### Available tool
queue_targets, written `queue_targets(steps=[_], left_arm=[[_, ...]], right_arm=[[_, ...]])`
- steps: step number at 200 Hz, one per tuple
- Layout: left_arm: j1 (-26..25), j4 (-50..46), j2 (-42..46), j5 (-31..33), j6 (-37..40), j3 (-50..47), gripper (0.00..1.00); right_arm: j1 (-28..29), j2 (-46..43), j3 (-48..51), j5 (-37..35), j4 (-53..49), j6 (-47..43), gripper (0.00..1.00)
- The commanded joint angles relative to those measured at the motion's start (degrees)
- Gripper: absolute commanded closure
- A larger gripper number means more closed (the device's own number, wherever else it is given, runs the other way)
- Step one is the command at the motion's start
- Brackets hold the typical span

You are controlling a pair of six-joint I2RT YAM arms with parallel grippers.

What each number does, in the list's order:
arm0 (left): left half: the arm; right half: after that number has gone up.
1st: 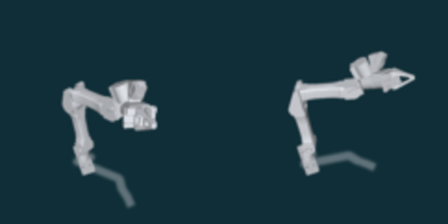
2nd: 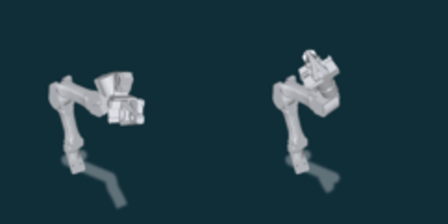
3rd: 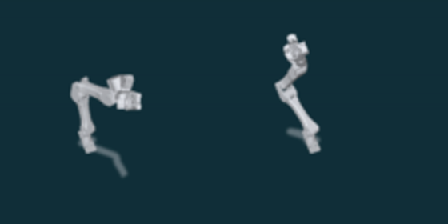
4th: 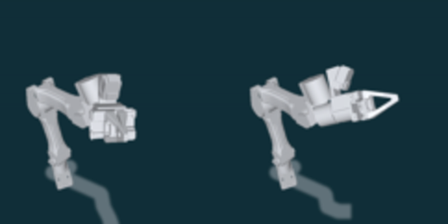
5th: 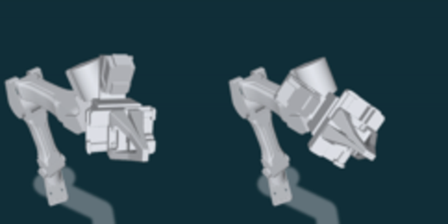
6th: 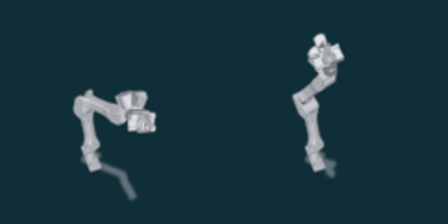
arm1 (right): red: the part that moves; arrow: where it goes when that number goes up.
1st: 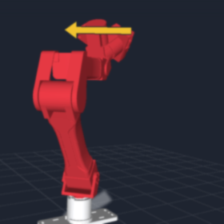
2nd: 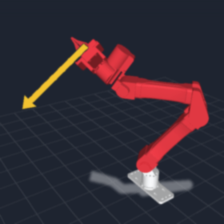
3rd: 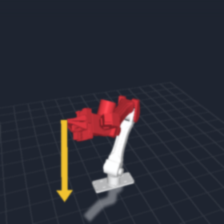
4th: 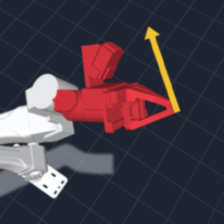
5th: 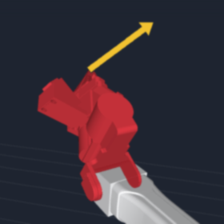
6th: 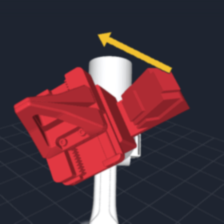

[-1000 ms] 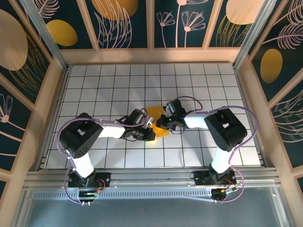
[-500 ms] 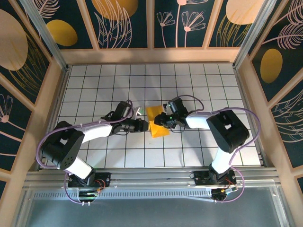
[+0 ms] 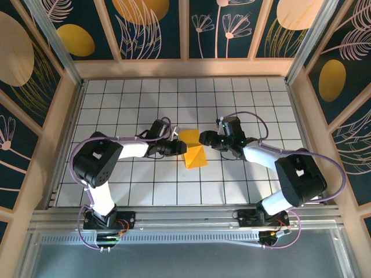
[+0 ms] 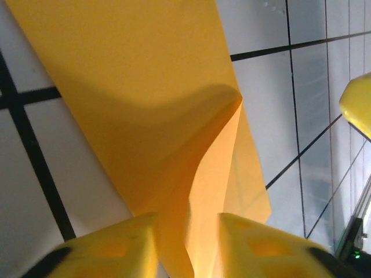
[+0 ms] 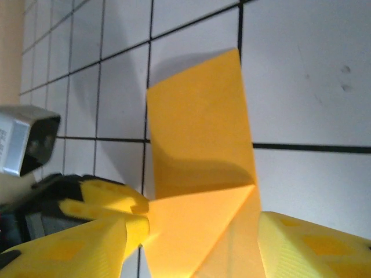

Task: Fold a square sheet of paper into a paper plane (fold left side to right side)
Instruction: Turn over the paper at the center of the table.

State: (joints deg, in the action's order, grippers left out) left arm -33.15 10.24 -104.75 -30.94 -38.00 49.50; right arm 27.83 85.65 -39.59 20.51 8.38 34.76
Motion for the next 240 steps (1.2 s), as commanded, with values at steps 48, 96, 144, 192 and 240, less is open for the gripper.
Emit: queue_targets(steps=[48,96,144,192,240], left_arm=[[0.35,9.63,7.74,4.12,-4.67,-5.96,0.99],[0.36,20.47,12.72,4.81,-13.06,-13.00,1.00],[0.35,20.71,12.05,5.18,-13.43,-13.76,1.00],[0.38,20.15,11.41,6.47,-13.48,-14.23,1.00],[0.38,16.15,16.74,11.91,-12.14,-14.27,0.74]], right_arm=[[0.25,0.79,3.65,8.54,4.79,0.62,0.50],[2.37,5.98,3.65,11.83,15.70,4.70,0.45],[3.19,12.49,1.08,13.02,22.96,6.33,0.46],[4.68,17.33,-1.25,14.05,27.79,8.12,0.66],[4.02,15.06,-0.40,10.56,26.13,6.63,1.00]])
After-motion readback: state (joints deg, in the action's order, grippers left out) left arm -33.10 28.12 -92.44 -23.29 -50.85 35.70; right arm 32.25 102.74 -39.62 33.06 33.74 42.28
